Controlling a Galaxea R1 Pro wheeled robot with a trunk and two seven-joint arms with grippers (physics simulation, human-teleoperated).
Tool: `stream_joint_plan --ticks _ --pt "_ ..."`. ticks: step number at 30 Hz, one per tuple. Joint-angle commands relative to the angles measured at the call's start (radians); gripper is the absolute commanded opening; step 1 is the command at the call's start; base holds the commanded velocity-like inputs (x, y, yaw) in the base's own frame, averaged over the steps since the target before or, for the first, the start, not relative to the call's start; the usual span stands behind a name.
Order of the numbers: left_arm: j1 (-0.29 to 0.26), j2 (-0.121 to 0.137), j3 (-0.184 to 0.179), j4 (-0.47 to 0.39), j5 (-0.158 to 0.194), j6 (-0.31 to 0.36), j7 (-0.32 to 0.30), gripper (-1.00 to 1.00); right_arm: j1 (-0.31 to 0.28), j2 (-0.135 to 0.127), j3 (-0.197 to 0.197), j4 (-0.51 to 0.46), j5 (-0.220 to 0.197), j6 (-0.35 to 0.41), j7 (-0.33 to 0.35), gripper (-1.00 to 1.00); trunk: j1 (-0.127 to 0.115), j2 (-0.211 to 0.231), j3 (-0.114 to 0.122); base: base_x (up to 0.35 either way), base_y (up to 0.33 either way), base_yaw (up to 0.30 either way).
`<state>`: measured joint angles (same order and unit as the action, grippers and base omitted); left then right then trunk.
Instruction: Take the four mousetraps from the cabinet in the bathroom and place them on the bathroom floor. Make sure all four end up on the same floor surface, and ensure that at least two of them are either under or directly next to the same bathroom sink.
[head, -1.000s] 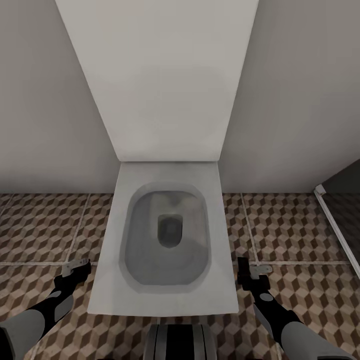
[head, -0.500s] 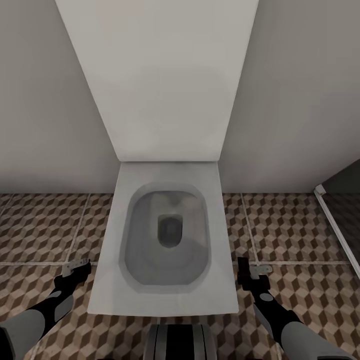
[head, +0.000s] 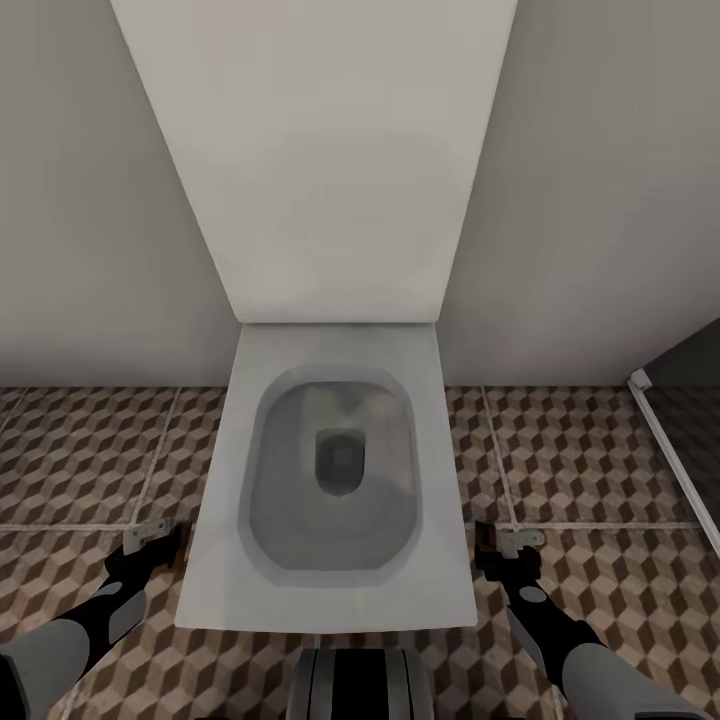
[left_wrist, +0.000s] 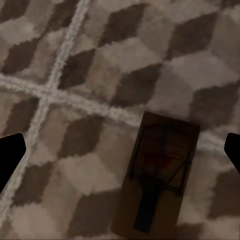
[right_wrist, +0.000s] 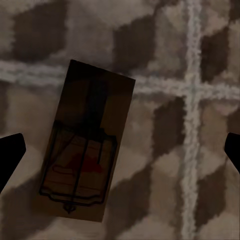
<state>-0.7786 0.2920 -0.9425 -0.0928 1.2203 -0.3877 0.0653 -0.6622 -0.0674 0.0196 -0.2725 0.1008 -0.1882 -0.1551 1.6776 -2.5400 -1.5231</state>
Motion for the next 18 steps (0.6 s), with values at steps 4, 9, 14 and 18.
stream_joint_plan --ticks 4,9,14,18 --pt "0.000 0.001 -0.009 -0.003 0.004 -0.002 0.006 1.00 0.000 0.000 0.002 0.001 0.010 -0.001 -0.007 1.00 0.000 0.000 -0.001 0.000 0.000 0.000" --pt "0.000 0.000 -0.009 -0.002 0.005 -0.002 0.006 1.00 0.000 0.000 0.002 0.001 0.010 -0.001 -0.007 1.00 0.000 0.000 -0.001 0.000 0.000 0.000" --pt "0.000 0.000 -0.009 -0.002 0.005 -0.002 0.007 1.00 0.000 0.000 0.002 0.001 0.010 -0.001 -0.007 1.00 0.000 0.000 -0.001 0.000 0.000 0.000" --pt "0.000 0.001 -0.009 -0.002 0.005 -0.002 0.007 1.00 0.000 0.000 0.002 0.001 0.010 -0.001 -0.007 1.00 0.000 0.000 -0.001 0.000 0.000 0.000"
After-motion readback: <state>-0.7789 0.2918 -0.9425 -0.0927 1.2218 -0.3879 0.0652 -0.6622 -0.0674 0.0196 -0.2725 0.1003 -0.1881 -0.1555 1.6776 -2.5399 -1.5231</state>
